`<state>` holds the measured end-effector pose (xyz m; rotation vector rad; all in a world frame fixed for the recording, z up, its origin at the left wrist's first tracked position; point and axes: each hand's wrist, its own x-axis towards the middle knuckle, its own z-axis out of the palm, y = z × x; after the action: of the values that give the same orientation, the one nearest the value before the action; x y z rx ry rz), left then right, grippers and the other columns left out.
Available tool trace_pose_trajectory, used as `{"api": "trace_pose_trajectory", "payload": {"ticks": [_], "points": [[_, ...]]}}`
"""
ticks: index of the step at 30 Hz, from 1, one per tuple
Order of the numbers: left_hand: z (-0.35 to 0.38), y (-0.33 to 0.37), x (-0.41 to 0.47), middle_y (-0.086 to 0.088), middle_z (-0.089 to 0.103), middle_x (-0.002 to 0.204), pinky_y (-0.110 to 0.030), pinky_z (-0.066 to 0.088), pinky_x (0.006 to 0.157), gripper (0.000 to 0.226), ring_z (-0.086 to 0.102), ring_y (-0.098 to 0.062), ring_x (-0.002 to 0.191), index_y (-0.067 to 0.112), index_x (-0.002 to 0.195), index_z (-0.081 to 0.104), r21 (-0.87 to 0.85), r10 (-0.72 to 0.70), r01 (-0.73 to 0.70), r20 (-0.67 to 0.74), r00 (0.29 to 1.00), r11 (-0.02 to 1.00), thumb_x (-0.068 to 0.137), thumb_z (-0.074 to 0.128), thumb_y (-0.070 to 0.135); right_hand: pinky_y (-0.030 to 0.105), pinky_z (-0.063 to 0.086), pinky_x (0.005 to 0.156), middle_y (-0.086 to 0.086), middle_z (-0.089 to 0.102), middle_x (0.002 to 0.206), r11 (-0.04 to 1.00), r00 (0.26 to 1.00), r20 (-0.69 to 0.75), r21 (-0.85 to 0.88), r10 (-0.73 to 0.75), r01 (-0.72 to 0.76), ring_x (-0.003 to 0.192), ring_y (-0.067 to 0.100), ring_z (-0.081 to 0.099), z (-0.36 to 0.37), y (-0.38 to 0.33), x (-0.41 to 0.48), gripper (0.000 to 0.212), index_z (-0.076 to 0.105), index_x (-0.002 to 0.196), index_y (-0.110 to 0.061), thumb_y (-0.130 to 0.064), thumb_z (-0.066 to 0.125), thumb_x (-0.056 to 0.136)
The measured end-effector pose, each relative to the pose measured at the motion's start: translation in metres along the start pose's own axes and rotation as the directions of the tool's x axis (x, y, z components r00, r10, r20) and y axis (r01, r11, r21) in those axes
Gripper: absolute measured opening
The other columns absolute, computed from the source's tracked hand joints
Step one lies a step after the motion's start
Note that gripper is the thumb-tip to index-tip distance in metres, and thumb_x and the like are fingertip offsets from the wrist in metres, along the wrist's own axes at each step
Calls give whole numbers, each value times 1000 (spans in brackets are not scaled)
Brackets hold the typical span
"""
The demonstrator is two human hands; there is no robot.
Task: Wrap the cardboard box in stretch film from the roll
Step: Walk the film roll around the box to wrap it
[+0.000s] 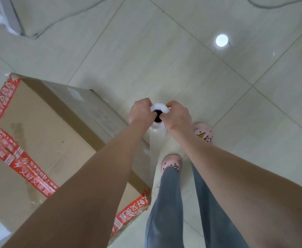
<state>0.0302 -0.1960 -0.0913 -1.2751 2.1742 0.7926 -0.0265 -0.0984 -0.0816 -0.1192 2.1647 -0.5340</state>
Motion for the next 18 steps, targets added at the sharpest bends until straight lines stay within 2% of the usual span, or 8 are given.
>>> {"api": "trace_pose_trajectory", "payload": {"ticks": [3,6,8,10,13,16,18], "points": [[-6,-5,8,-1,59,82,-27,40,56,15,57,-22,75,16,84,54,-175,-135,128,-28,991,976,77,65,22,27,40,68,0,66,100,998,998,-34,-1,-60,60,90,22,60,-4,-18,11,28,58,108,-20,-19,60,80],[-11,-12,14,-6,66,85,-35,55,70,21,67,-28,78,14,79,51,-324,-288,254,-59,956,911,75,67,28,26,43,78,1,64,114,994,996,-31,71,-86,88,101,22,60,-4,-33,23,38,56,119,-20,-21,64,82],[-14,-17,14,-11,69,89,-39,57,76,26,69,-30,80,14,73,48,-420,-398,337,-63,915,842,75,67,31,28,45,85,4,61,119,994,997,47,89,-64,60,107,24,59,-1,-44,30,47,52,126,-20,-28,66,83],[-17,-20,15,-12,71,86,-39,57,76,29,70,-29,80,16,68,44,-467,-454,389,-29,891,794,77,65,33,29,46,84,5,60,120,997,988,151,72,-41,30,104,25,59,2,-53,36,48,50,128,-18,-32,64,85],[-21,-14,18,-9,71,80,-31,54,66,26,69,-26,77,13,72,49,-421,-423,402,47,905,813,80,60,35,27,40,70,7,62,111,997,979,189,3,-80,81,87,23,54,1,-64,46,28,56,116,-13,-22,56,89],[-27,1,20,-1,58,77,-27,38,51,21,57,-24,73,10,88,50,-327,-344,330,16,939,886,82,60,28,27,36,69,7,61,105,989,976,183,-68,-117,131,85,24,51,-6,-67,52,16,58,103,-10,-13,52,88],[-31,12,23,-4,57,83,-28,37,56,21,53,-26,76,11,102,52,-222,-245,232,-32,969,947,83,57,16,27,36,68,6,60,99,989,974,200,-80,-106,125,85,24,52,-11,-66,55,12,59,97,-11,-12,50,88]]}}
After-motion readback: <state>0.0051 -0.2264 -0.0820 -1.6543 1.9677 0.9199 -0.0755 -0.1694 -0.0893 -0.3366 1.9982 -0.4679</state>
